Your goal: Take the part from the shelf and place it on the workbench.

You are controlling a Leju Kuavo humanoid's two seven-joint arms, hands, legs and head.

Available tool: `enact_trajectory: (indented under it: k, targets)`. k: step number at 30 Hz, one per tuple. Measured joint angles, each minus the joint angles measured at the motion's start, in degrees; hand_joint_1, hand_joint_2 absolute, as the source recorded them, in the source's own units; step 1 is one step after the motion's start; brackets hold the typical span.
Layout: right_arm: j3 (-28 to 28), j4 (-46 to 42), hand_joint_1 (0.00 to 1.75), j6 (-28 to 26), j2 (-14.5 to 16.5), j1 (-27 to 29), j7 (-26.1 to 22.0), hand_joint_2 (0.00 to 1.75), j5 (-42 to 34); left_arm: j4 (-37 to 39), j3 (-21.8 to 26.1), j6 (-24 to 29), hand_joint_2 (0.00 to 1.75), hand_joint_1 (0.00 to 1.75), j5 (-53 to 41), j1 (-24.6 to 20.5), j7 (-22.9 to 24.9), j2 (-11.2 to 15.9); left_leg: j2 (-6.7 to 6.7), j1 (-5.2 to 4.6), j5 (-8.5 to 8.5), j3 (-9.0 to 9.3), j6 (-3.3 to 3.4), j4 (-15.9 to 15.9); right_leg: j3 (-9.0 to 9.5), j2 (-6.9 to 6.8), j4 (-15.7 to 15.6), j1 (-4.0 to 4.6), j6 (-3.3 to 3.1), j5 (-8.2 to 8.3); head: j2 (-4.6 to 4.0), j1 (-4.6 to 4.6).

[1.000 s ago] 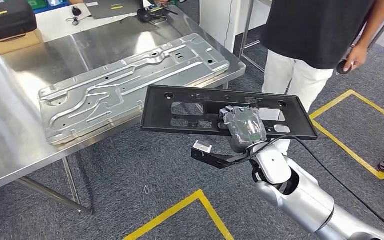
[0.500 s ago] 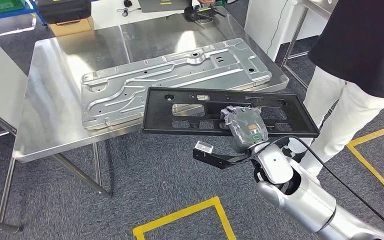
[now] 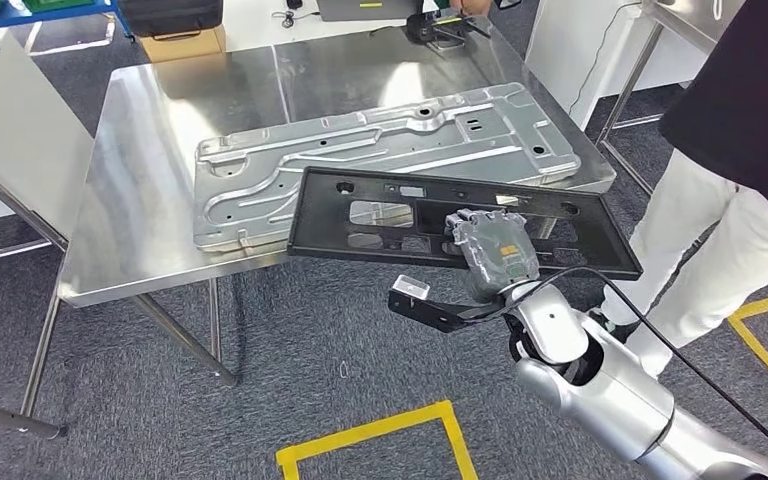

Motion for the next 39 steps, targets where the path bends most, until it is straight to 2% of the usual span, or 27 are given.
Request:
enact_trajectory:
  k: [3, 4, 14, 27, 39]
  targets:
    - [0.0, 0.0, 1.75, 0.01, -0.05, -0.06, 0.07, 1.75, 0.05, 0.01, 0.19, -0.05, 1.75, 0.0, 0.64, 0.32, -0.01, -0.05, -0.24, 0.26, 0.26, 0.19, -0.64, -0.36, 0.28, -0.11, -0.21, 0.26, -0.92, 0.03, 0.0, 0.06]
    - [0.01, 0.0, 1.75, 0.03, -0.05, -0.1, 0.09, 1.75, 0.07, 0.01, 0.29, -0.06, 1.75, 0.0, 0.73, 0.35, -0.01, -0.05, -0.3, 0.23, 0.2, 0.18, -0.66, -0.34, 0.36, -0.16, -0.39, 0.26, -1.19, 0.12, 0.0, 0.08]
    - [0.01, -0.01, 1.75, 0.65, -0.05, -0.13, 0.34, 1.75, 0.1, 0.01, 1.17, 0.63, 1.75, 0.0, 0.42, 0.41, -0.11, -0.09, -0.32, 0.17, 0.1, 0.22, -0.06, -0.3, 0.63, -0.22, -1.04, 0.26, 0.04, 0.46, 0.0, 0.08]
    - [0.01, 0.0, 1.75, 0.94, -0.05, -0.12, 0.36, 1.75, 0.48, 0.01, 1.18, 0.78, 1.75, 0.0, 0.05, 0.41, -0.07, -0.11, -0.31, 0.67, 0.27, 0.28, -0.21, -0.32, 0.68, -0.22, -1.03, 0.69, 0.05, 0.53, 0.0, 0.08]
    - [0.01, 0.0, 1.75, 0.94, -0.05, -0.19, 0.3, 1.75, 0.63, 0.01, 1.18, 0.78, 1.75, 0.0, -0.56, 0.37, -0.2, -0.13, -0.31, 0.79, 0.27, 0.28, -0.21, -0.33, 0.68, -0.22, -1.03, 0.75, 0.04, 0.52, 0.0, 0.08]
